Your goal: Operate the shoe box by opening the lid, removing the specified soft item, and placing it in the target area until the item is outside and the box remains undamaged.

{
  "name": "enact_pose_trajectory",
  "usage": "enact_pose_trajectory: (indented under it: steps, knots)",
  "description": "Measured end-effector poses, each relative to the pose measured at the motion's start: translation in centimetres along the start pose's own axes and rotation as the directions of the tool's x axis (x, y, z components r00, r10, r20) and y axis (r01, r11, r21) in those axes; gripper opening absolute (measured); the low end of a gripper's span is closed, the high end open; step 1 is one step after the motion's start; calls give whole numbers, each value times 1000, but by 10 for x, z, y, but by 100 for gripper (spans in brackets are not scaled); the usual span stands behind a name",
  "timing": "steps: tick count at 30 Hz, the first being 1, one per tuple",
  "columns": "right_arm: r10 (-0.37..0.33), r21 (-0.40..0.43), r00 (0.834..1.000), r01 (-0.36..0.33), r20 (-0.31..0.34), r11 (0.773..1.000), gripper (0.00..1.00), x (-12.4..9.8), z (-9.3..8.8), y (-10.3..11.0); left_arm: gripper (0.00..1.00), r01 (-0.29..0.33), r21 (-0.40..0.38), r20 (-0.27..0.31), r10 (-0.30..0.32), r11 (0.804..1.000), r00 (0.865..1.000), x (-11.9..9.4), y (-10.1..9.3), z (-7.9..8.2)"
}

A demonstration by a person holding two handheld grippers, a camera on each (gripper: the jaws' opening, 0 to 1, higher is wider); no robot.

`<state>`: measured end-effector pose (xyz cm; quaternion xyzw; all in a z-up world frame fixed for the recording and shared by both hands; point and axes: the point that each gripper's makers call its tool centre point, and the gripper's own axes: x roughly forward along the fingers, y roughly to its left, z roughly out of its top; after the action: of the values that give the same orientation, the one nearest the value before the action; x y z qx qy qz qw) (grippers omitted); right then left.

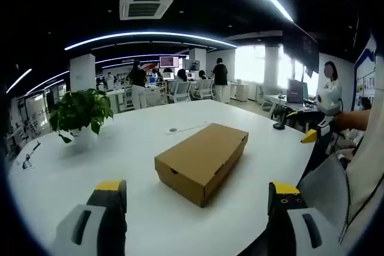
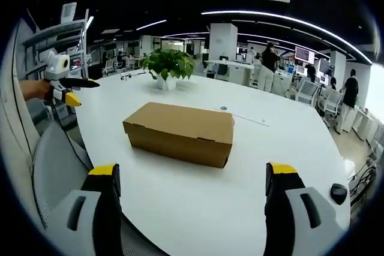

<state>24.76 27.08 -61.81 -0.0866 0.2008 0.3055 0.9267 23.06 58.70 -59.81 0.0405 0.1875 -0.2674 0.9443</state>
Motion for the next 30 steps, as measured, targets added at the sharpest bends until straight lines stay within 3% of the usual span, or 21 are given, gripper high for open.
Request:
enact_pose_trajectory:
  steps: [30]
  knots:
    - [3,5,1000,-3,-3,1000,96,-2,-1,-2,100,0,-1,-5,0,1000,1000,2,0,-6]
